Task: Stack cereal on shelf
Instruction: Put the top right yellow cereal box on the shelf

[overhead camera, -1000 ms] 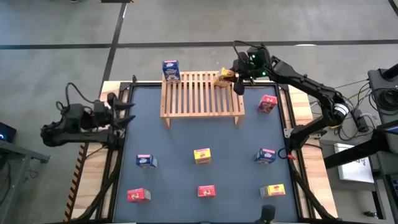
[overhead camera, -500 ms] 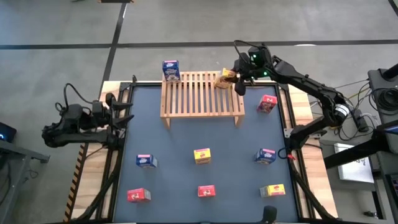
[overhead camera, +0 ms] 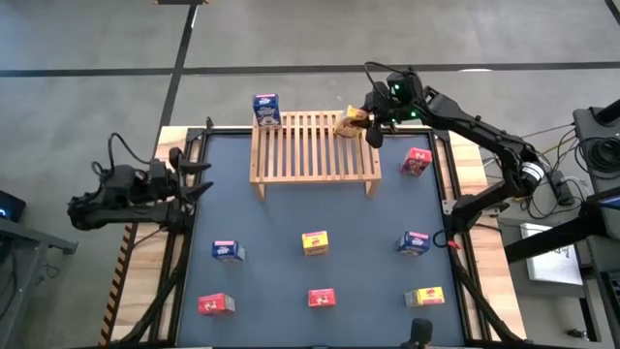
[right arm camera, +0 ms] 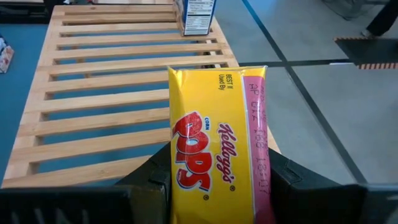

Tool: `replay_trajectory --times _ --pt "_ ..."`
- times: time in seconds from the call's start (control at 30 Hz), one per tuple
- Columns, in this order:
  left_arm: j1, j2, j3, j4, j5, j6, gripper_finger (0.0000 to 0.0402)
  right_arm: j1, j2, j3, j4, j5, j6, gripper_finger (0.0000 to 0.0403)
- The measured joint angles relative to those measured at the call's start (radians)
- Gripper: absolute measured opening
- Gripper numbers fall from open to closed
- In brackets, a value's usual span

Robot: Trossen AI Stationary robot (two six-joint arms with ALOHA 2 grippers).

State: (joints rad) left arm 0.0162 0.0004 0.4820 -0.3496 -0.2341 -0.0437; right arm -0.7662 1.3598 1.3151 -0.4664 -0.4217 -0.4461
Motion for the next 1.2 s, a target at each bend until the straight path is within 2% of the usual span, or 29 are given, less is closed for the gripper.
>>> replay_trajectory --times 1.2 --pt "0.000 0.001 0.002 0.008 -0.022 0.003 0.0233 0.000 0.000 0.002 -0.058 -0.001 -0.037 0.0130"
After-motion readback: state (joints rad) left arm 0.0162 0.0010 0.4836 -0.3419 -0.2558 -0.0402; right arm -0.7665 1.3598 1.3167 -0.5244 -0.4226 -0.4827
